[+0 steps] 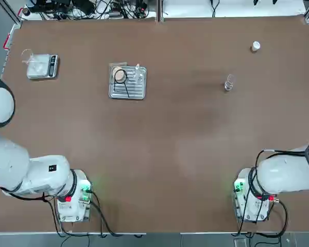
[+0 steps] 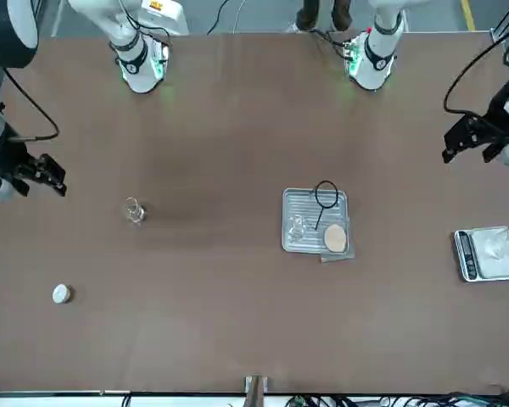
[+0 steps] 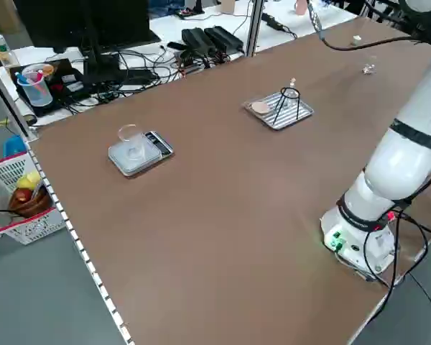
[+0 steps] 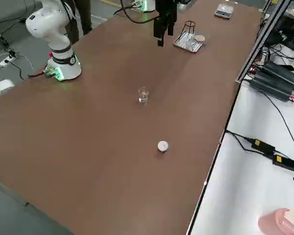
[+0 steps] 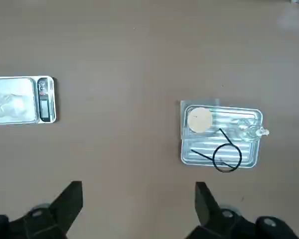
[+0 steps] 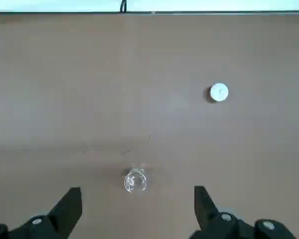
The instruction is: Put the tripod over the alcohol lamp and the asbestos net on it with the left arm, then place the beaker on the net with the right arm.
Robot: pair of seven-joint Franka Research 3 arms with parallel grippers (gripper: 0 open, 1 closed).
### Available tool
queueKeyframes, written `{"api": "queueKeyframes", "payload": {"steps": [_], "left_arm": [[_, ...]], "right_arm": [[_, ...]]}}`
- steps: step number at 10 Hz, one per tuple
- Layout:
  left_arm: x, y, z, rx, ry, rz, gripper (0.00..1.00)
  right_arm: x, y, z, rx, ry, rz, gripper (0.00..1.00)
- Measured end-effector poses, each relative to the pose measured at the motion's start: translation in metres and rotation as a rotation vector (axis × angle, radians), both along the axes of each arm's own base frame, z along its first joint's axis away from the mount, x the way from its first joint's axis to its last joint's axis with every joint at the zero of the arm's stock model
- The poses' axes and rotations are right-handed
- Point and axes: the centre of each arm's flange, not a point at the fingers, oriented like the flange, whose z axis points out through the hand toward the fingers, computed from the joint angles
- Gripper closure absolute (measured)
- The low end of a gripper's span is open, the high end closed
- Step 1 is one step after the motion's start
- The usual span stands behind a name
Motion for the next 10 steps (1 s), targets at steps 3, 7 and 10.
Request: {"api": "queueKeyframes", "payload": {"steps": [3, 7, 10], "left_arm": [[-0.009, 0.007, 0.002, 0.007, 0.042, 0.012, 0.00], [0.002, 0.023, -0.023, -0.039, 0.099, 0.025, 0.00], [0.017, -0.027, -0.060, -0.051, 0.156, -0.035, 0.00]], "right_arm": [[0.000, 0.000, 0.000, 0.000, 0.000, -0.001, 0.00], [0.001, 0.001, 0.009, 0.001, -0.017, 0.001, 0.00], [0.001, 0.002, 0.013, 0.001, -0.026, 0.004, 0.00]]}}
